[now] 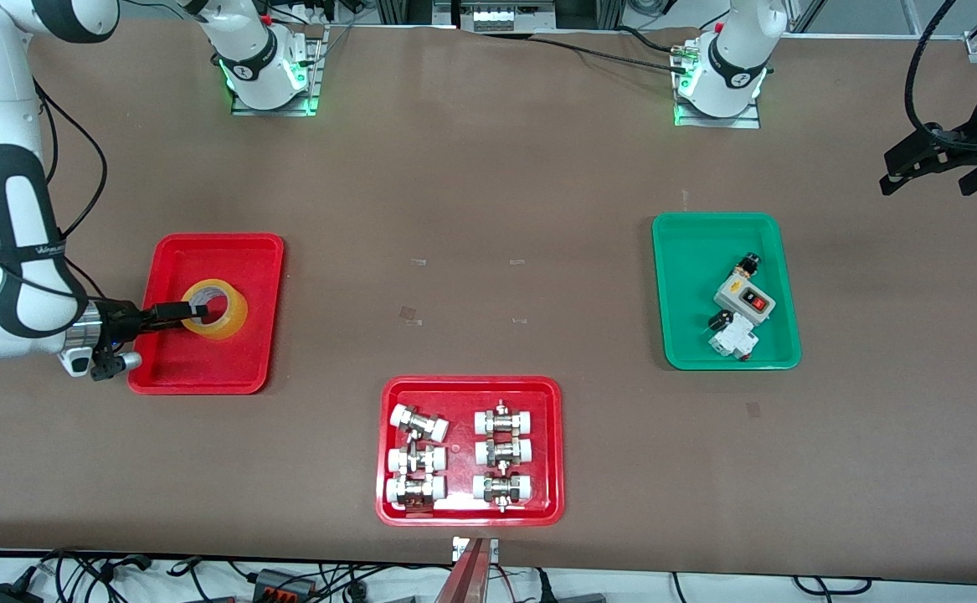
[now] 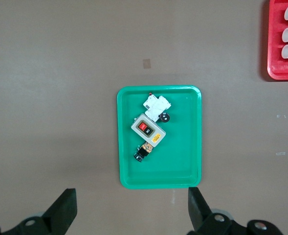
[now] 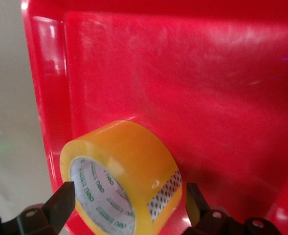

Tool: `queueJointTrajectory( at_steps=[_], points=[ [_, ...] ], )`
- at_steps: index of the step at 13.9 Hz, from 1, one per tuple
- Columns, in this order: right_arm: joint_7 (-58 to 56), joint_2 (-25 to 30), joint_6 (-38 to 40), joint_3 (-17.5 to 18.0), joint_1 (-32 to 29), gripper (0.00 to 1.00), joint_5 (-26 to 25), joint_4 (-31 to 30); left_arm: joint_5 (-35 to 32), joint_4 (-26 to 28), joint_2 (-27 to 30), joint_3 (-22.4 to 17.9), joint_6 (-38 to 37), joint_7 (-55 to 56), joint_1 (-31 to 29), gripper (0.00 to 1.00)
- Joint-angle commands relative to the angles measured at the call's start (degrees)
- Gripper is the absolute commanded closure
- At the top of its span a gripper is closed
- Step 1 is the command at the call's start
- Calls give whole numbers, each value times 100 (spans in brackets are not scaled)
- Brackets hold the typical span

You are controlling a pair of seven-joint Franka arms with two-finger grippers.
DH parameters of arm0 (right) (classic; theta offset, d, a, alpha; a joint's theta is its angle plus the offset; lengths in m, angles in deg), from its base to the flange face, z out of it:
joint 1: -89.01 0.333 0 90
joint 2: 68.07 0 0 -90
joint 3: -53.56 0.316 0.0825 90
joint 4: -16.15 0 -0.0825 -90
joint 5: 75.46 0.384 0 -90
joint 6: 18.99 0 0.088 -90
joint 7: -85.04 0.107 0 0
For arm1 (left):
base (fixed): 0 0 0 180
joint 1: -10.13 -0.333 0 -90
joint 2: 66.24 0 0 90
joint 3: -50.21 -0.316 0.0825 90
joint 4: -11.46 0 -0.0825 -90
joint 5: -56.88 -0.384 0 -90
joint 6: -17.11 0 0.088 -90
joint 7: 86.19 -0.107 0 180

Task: Left arm passes tape to right arm into tray
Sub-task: 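Open the right gripper and lift it away from the tape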

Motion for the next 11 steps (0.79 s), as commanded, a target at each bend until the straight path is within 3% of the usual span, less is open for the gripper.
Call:
queueJointTrajectory(
  at_steps=[1, 5, 8, 11],
  points=[
    [20, 384, -105, 3, 164, 0, -373, -114, -22, -177, -82, 11, -55, -77, -51, 0],
    [334, 814, -228, 3, 393, 0, -864, -79, -22, -160, -73, 11, -20, -86, -51, 0],
    [1317, 1218, -176, 3, 639, 0, -1321, -53, -14, -151, -38, 11, -20, -77, -60, 0],
    [2371, 1517, -62, 12, 806, 0, -1464, -53, -14, -142, -29, 11, -11, -77, -69, 0]
  ],
)
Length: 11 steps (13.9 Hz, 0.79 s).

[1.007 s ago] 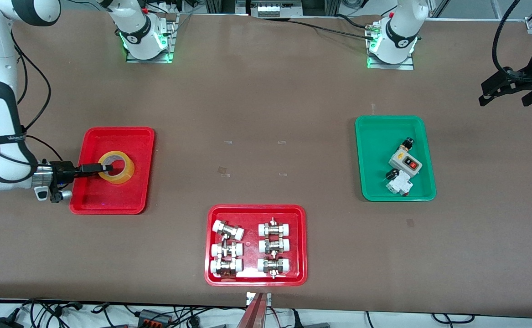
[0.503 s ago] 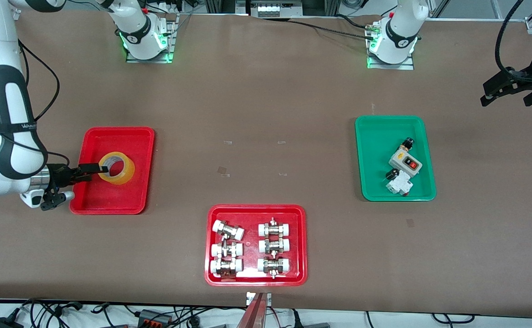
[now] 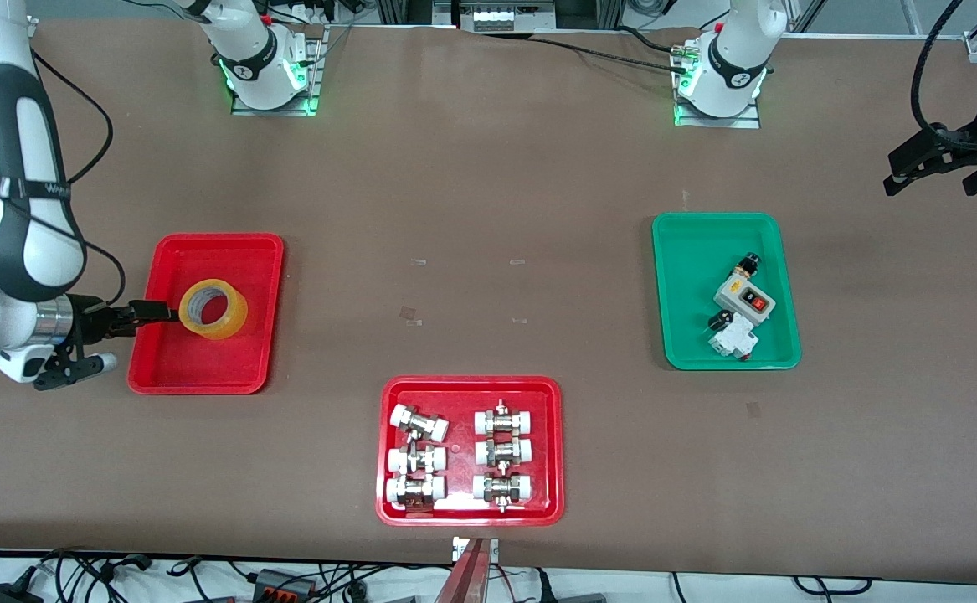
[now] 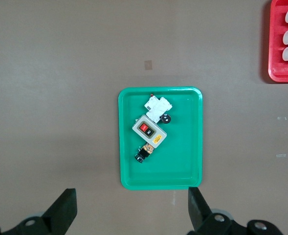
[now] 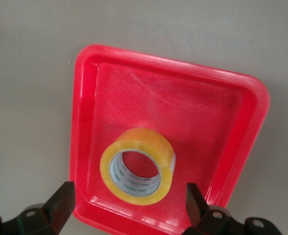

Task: Left arm passes tape to right arm into tray
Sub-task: 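Open the right gripper and lift it away from the tape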

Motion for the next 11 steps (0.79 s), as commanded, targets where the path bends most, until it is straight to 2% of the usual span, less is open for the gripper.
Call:
queueJointTrajectory(
  at_steps=[1, 3, 6, 10, 11],
  points=[
    [1128, 356, 237, 35, 126, 0, -149, -91, -13, -120, -21, 13, -26, -77, -38, 0],
    [1597, 628, 457, 53, 213, 0, -184, -56, -13, -137, -12, 13, -26, -77, -38, 0],
    [1642, 1050, 712, 61, 240, 0, -553, 198, -13, -137, -12, 13, -35, -95, -38, 0],
    [1625, 1069, 1705, 70, 231, 0, -571, 1251, -13, -137, -12, 4, -35, -112, -38, 0],
    [1677, 1051, 1767, 70, 240, 0, -571, 1358, -13, -137, -12, 4, -35, -112, -38, 0]
  ],
)
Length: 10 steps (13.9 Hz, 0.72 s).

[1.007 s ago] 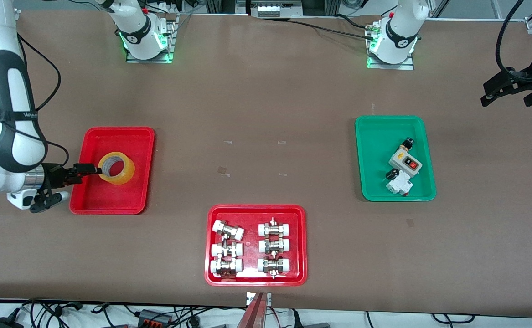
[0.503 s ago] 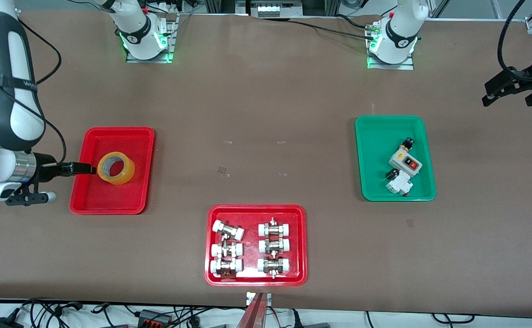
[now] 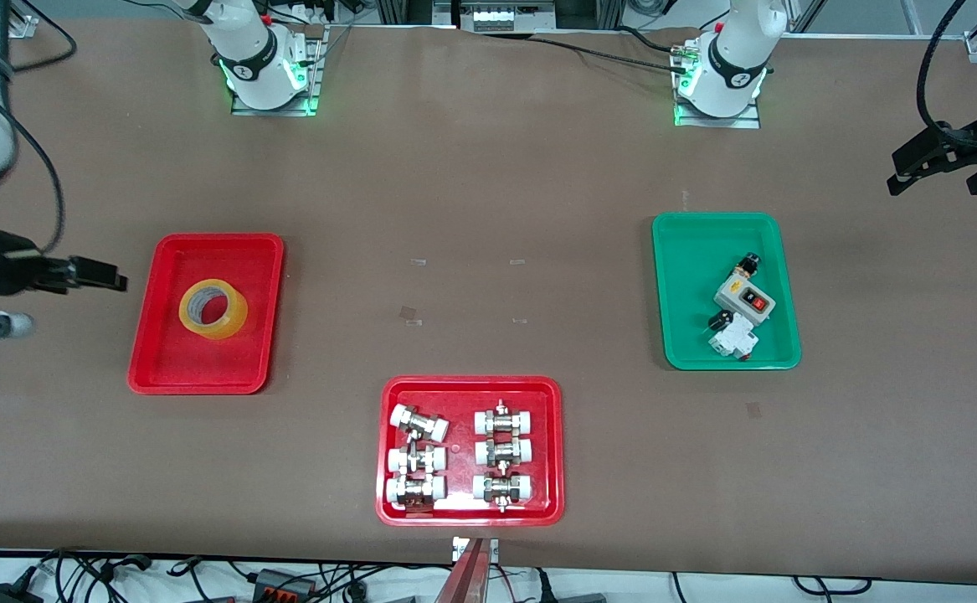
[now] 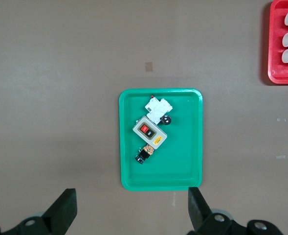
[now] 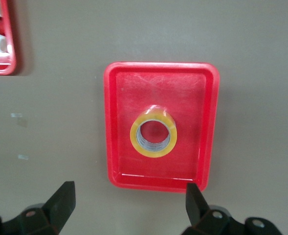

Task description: Left arm passes tape to right arm into tray

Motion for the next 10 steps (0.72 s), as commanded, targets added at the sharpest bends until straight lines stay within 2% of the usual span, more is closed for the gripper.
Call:
queueJointTrajectory(
  at_steps=[1, 4, 6, 10],
  points=[
    [408, -141, 289, 35, -3, 0, -103, 445, -13, -99, -13, 4, -35, -112, -25, 0],
    [1227, -114, 218, 35, 93, 0, -329, 445, -13, -91, -13, 13, -35, -112, -25, 0],
    [1255, -71, 201, 35, 147, 0, -577, 445, -13, -91, -13, 13, -26, -112, -16, 0],
    [1272, -62, 253, -35, 138, 0, -560, 480, -13, -91, -22, 13, -17, -112, -16, 0]
  ],
)
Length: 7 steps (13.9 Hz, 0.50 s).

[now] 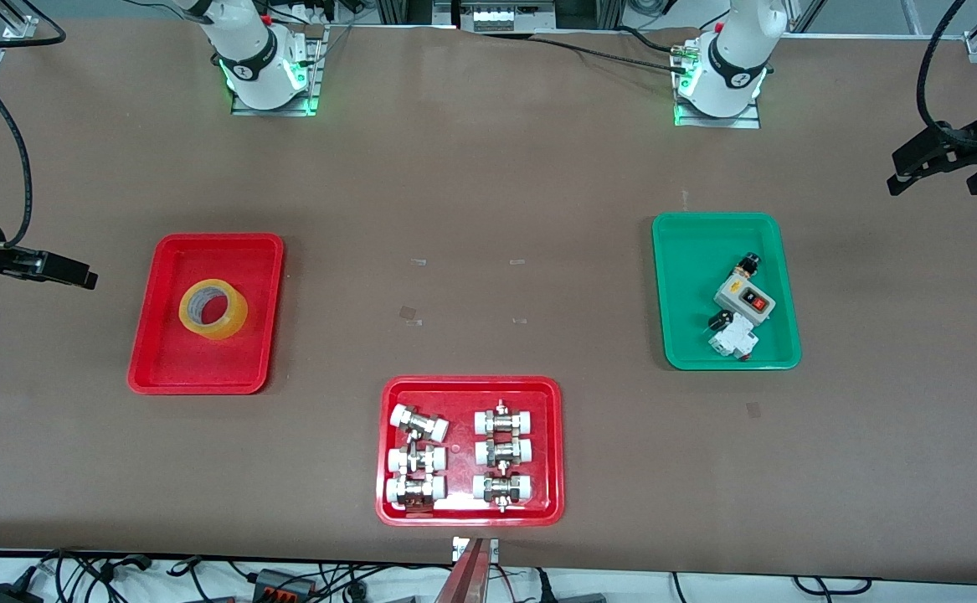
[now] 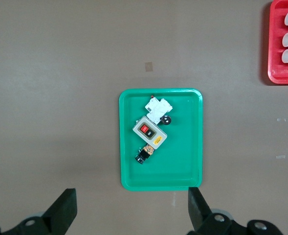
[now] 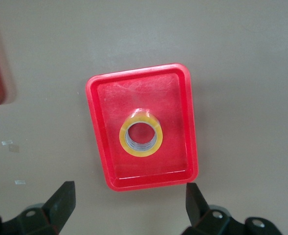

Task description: Left arm passes tape to right arm into tray

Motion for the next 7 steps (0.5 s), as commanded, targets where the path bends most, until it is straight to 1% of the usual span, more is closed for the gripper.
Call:
queueJointTrajectory(
  at_steps=[1, 3, 7],
  points=[
    [117, -15, 90, -32, 15, 0, -86, 124, -13, -82, -22, 13, -17, -111, -17, 0],
    [117, 151, 56, -24, -3, 0, -78, 124, -13, -90, -22, 13, -17, -119, -25, 0],
    [90, 222, 55, -67, -20, 0, -69, 124, -22, -82, -13, 13, -17, -111, -26, 0]
  ],
)
